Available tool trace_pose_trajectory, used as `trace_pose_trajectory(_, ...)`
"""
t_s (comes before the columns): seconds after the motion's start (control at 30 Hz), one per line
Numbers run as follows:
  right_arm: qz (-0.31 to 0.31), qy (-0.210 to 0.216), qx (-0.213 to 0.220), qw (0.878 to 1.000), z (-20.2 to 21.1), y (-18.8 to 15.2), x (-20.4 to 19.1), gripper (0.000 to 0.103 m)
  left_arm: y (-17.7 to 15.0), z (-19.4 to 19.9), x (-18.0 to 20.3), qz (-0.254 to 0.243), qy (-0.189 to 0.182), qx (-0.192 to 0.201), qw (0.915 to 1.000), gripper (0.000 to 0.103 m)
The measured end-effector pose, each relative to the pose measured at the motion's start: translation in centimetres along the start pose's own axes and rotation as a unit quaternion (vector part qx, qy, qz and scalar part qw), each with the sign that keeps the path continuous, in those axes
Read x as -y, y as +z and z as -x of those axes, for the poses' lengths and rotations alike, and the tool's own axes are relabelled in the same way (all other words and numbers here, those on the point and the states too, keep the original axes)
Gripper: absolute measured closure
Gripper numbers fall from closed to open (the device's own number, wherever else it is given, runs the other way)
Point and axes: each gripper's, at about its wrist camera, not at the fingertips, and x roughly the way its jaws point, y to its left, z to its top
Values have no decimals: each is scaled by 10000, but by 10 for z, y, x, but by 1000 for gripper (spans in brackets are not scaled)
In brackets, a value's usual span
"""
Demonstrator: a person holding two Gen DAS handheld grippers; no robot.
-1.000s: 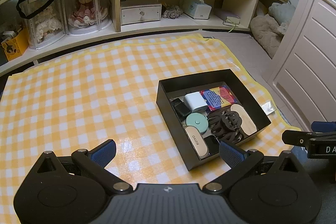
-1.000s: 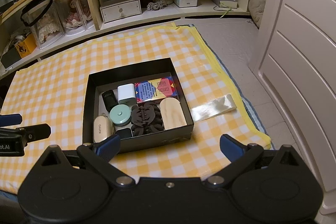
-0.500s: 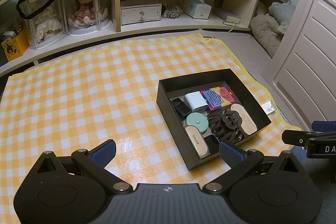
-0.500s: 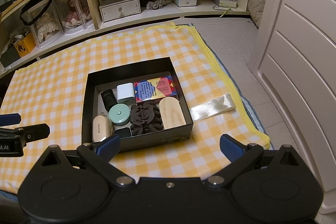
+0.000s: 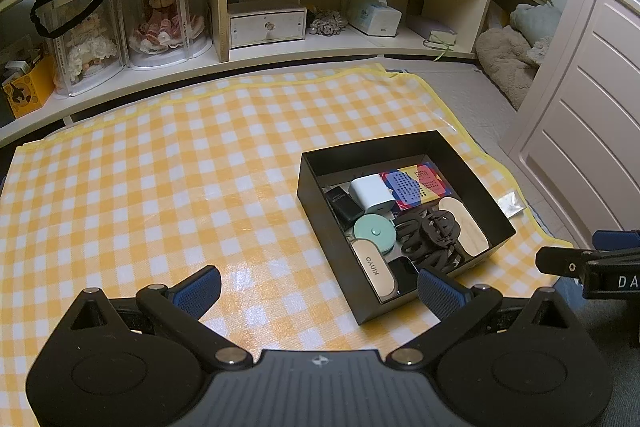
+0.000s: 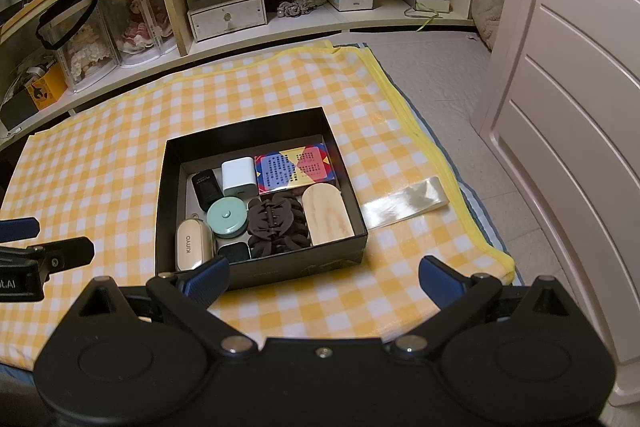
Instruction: Organize rigid objects
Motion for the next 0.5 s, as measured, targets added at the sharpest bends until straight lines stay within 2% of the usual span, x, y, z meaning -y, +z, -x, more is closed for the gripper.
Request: trace_pose_trajectory(0.5,-14,2,-14,10000,-1,-2,0,1,0,0,0,-2,4,2,10000,0)
